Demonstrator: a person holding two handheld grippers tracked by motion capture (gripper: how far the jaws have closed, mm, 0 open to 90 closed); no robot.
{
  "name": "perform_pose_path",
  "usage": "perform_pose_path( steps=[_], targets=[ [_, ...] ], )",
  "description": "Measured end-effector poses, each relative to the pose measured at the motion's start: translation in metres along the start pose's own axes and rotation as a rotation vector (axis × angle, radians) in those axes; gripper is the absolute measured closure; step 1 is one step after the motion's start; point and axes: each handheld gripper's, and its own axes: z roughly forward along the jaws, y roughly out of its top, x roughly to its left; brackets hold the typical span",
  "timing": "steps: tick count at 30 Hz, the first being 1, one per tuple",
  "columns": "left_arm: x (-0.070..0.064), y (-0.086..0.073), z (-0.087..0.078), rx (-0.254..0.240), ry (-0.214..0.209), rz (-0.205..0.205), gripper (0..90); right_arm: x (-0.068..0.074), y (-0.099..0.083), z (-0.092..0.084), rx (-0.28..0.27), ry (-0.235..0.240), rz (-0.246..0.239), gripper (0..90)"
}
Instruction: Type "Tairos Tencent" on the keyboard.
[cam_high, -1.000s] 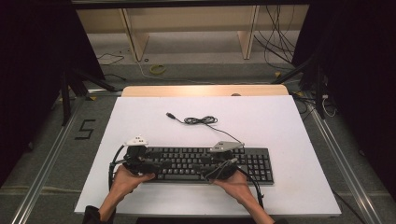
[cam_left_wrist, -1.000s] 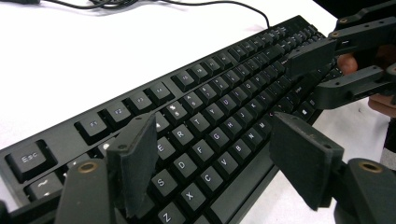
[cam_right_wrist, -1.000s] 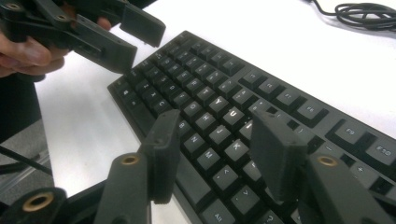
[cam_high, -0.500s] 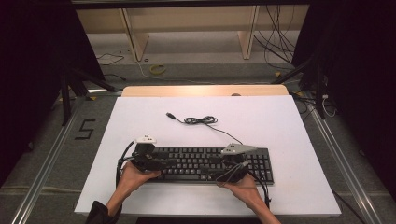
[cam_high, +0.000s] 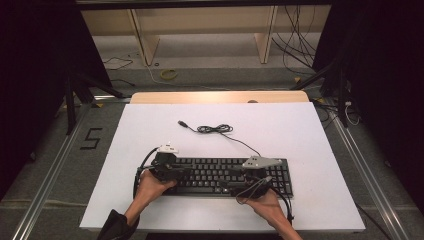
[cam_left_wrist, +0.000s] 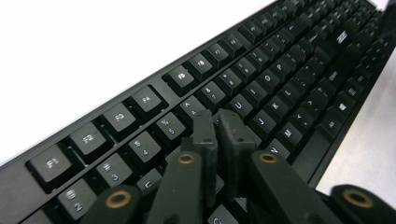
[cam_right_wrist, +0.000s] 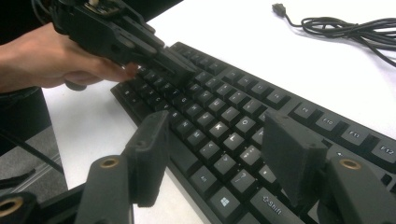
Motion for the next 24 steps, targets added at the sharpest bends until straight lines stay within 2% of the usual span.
perform_pose_path(
  steps=[3,11,18,19,21,24],
  targets=[
    [0.0,0.001,0.003,0.007,0.009,0.005,88.7,0.0,-0.001,-0.002,-0.002,-0.002,-0.001,42.3],
    [-0.003,0.004,0.011,0.024,0.025,0.024,89.0,-0.002,-0.004,-0.006,-0.003,-0.011,0.008,42.1],
    [-0.003,0.003,0.012,0.033,0.031,0.022,89.0,-0.002,-0.005,-0.006,-0.002,-0.006,0.011,42.3],
    [-0.003,0.002,0.013,0.038,0.043,0.022,89.1,-0.002,-0.005,-0.006,-0.002,-0.007,0.011,42.3],
    [-0.003,0.0,0.014,0.017,0.034,0.014,89.2,-0.002,-0.005,-0.007,-0.003,-0.006,0.011,42.4],
    [-0.004,-0.001,0.014,0.015,0.044,0.022,89.3,-0.002,-0.005,-0.008,-0.004,-0.007,0.011,42.4]
  ],
)
